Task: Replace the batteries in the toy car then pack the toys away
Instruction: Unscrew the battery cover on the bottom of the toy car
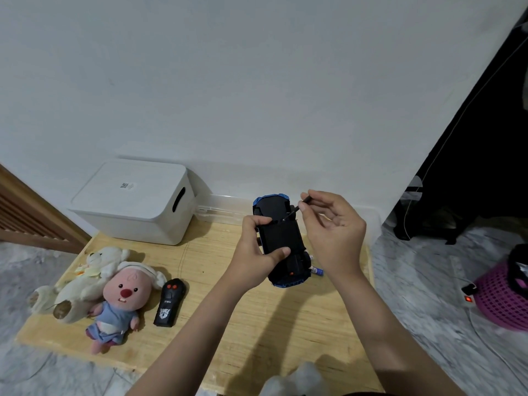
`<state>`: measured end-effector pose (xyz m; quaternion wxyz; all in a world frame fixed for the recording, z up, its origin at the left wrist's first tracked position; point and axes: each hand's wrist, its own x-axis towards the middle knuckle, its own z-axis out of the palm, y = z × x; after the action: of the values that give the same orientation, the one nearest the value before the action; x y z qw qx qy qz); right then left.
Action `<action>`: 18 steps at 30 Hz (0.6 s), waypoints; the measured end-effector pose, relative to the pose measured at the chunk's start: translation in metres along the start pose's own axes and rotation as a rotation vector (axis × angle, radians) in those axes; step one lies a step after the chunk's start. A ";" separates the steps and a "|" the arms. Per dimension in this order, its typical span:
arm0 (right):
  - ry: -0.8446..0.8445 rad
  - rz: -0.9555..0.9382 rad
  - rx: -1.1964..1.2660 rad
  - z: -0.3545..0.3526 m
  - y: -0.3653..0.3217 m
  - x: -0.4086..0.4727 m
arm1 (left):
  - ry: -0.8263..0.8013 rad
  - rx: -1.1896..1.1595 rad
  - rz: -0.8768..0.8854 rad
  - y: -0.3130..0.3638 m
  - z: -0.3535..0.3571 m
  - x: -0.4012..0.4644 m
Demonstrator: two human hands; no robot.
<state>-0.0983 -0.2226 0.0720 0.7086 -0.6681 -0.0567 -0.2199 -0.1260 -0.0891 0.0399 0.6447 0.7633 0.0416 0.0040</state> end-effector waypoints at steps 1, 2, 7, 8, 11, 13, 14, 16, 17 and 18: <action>0.004 0.009 0.003 0.000 0.000 0.000 | -0.001 -0.006 0.001 -0.001 0.000 0.000; 0.009 0.021 0.008 0.000 0.000 0.000 | -0.003 -0.012 0.002 -0.002 0.000 0.000; 0.051 0.052 0.067 -0.001 0.002 0.002 | -0.018 -0.089 -0.021 -0.008 0.000 0.001; 0.063 0.065 0.077 -0.002 0.002 0.002 | -0.021 -0.110 -0.031 -0.008 0.000 0.000; 0.099 0.127 0.107 -0.008 0.003 0.004 | -0.027 -0.175 -0.057 -0.012 0.000 0.001; 0.127 0.196 0.140 -0.012 0.006 0.005 | -0.027 -0.201 -0.072 -0.016 0.000 0.001; 0.145 0.242 0.159 -0.015 0.008 0.004 | -0.026 -0.209 -0.080 -0.018 -0.001 0.001; 0.193 0.359 0.203 -0.020 0.013 0.001 | -0.020 -0.211 -0.092 -0.025 -0.002 0.000; 0.217 0.420 0.224 -0.024 0.017 -0.001 | -0.017 -0.209 -0.103 -0.029 -0.002 -0.001; 0.236 0.474 0.241 -0.027 0.021 -0.004 | -0.015 -0.208 -0.116 -0.032 -0.003 -0.002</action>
<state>-0.0998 -0.2480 0.0480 0.8160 -0.5437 0.1580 -0.1162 -0.1305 -0.0810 0.0092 0.7199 0.6885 0.0801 -0.0348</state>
